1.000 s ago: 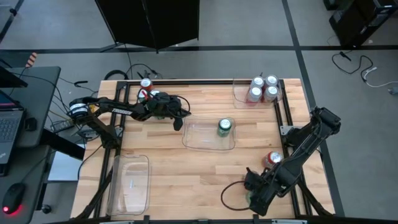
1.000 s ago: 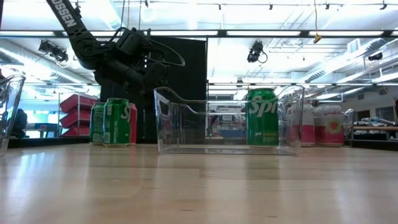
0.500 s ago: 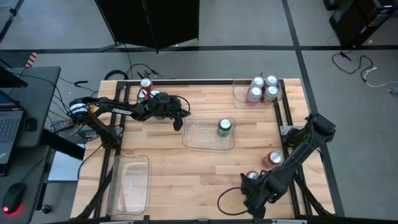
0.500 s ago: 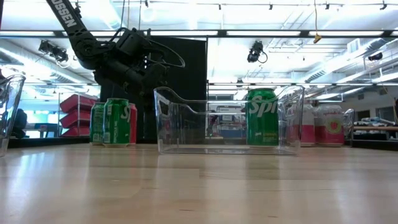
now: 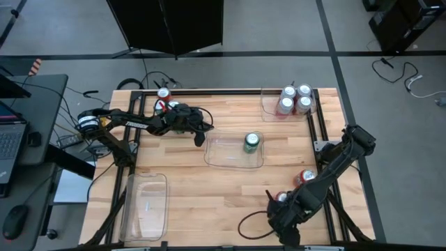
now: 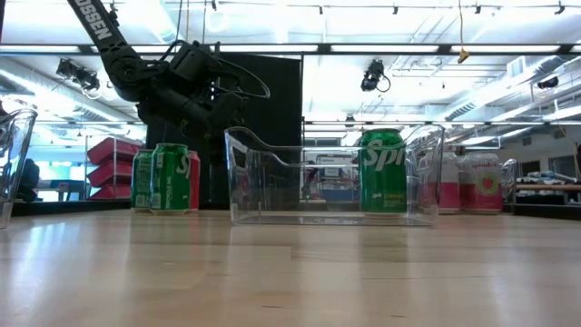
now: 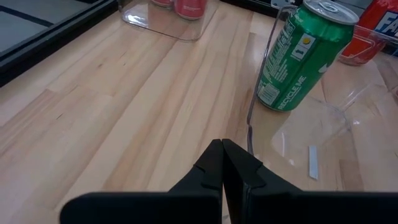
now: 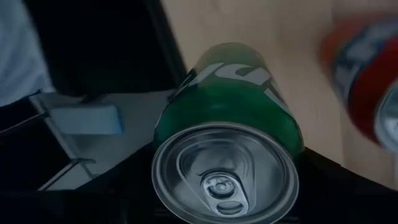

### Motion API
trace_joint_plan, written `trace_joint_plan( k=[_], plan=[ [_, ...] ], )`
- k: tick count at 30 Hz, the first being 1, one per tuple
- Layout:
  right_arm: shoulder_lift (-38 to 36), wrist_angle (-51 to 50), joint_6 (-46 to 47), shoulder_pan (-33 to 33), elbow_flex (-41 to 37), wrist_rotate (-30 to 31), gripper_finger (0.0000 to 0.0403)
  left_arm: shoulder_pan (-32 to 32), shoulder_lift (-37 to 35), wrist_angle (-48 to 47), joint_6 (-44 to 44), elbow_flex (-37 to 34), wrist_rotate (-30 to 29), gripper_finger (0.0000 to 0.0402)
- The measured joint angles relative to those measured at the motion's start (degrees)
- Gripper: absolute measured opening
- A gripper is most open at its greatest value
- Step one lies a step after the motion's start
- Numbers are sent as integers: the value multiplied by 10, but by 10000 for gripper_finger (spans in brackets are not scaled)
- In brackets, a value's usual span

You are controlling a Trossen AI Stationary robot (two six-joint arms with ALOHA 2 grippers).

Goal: Sort soda cans
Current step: Put the bottom green soda can into the middle transparent bin

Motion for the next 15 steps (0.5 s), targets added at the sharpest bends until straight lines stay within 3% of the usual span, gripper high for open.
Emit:
trace_joint_plan(
  k=[3,10,15],
  plan=[
    [0,-28,-44,-26,52,11,278,0,0,0,3,0,0,5],
    [-1,-184,-163,-125,171,113,278,1,-3,-1,4,0,0,5],
    [-1,-250,-273,-225,198,139,278,1,-12,2,11,0,1,5]
  ],
)
